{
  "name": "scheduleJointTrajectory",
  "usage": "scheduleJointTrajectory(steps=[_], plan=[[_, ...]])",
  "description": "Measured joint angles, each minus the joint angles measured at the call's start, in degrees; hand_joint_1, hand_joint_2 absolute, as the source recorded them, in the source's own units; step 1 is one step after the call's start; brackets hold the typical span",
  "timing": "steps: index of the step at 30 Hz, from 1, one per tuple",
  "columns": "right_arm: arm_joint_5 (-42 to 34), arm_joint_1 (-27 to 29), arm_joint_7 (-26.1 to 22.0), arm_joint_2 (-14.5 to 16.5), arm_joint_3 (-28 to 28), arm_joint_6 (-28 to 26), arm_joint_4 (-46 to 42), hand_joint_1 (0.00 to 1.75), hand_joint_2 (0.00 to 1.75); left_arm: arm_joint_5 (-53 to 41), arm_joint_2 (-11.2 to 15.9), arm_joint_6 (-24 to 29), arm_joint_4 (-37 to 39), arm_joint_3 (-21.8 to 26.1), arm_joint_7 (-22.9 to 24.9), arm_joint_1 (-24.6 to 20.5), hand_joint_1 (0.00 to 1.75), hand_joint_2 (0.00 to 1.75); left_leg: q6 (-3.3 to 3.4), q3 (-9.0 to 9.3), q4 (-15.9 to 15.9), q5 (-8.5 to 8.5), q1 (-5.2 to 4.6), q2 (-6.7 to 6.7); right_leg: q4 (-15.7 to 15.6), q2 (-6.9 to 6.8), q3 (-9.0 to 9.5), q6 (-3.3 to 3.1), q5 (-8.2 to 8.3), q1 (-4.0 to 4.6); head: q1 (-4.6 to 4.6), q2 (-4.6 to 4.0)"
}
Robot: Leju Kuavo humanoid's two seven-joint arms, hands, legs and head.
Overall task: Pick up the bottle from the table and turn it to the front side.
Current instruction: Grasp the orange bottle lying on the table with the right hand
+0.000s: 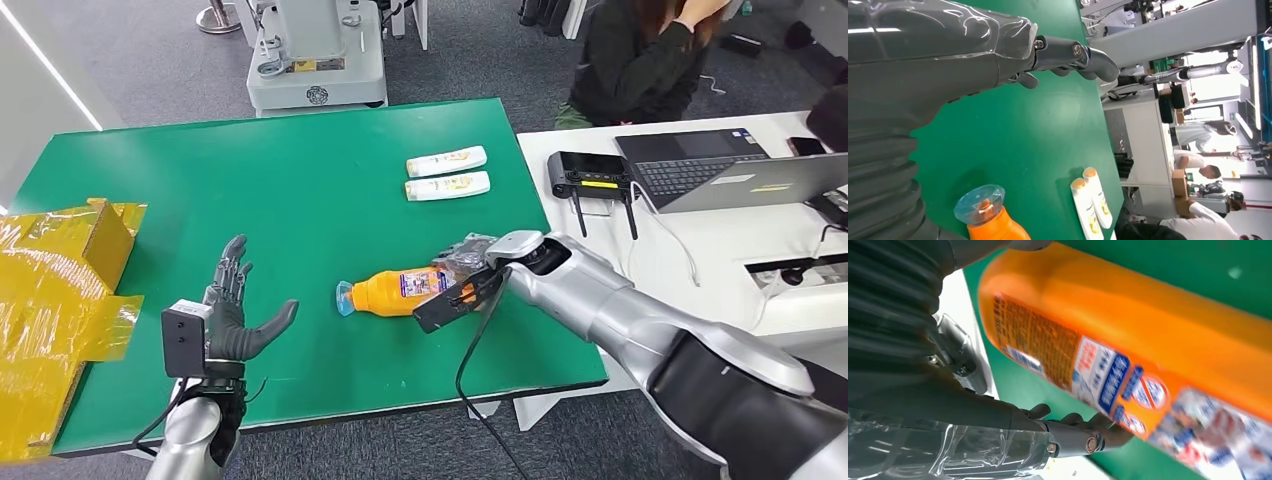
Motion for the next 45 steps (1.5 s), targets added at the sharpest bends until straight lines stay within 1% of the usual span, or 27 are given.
scheduleJointTrajectory(steps=[8,16,26,33,38,43,45], plan=[[-3.39,-1.63,-0.39,-0.57,4.49,-0.26,1.83,0.00,1.75,0.46,0.15,-0.35,0.00,0.00,0.00,-0.02,0.00,1.75,0.00,0.00,0.01,0.00,0.00,-0.02,-0.02,-0.01,0.01,0.00,0.00,0.00,0.01,0.00],[-3.40,-2.19,-0.30,-0.70,6.65,-0.33,2.46,0.00,1.75,0.56,0.15,-0.38,0.00,0.00,0.00,-0.05,0.00,1.75,0.00,0.01,0.02,0.00,0.00,-0.01,-0.02,-0.01,0.01,0.00,0.00,0.00,0.00,0.00],[-3.72,-2.82,1.11,-0.78,9.80,-2.06,2.49,0.00,1.75,-0.28,0.17,-0.16,0.00,0.02,0.00,0.11,0.00,1.75,0.00,0.01,0.01,0.00,0.00,-0.02,-0.02,-0.02,0.04,0.00,0.00,0.00,0.01,0.00],[-6.60,-2.29,2.24,-0.87,11.50,-6.32,2.60,0.00,1.75,-1.87,0.22,-0.20,0.00,0.05,0.15,0.27,0.00,1.75,0.00,0.03,0.02,0.00,0.00,0.01,-0.02,0.00,0.05,0.01,0.01,0.00,0.00,0.00],[-7.82,-0.02,3.33,-1.42,11.54,-12.24,2.60,0.00,1.75,-2.47,0.60,-0.38,0.00,0.10,0.15,0.56,0.00,1.75,0.00,0.05,0.02,0.00,0.01,0.01,-0.02,0.00,0.06,0.01,0.00,0.00,0.00,0.00],[-8.35,0.96,3.69,-1.80,11.32,-13.75,2.63,0.00,1.75,-2.52,0.91,-0.39,0.02,0.10,0.15,0.89,0.00,1.75,0.00,0.06,0.02,0.00,0.01,0.01,-0.02,0.00,0.07,0.01,0.00,0.01,0.00,0.00],[-9.25,1.81,3.82,-1.85,10.69,-15.29,2.67,0.02,1.75,-2.58,1.03,-0.46,0.02,0.10,0.15,0.95,0.00,1.75,0.00,0.07,0.02,0.00,0.02,0.00,-0.02,0.00,0.07,0.01,0.00,0.01,0.00,0.00]])
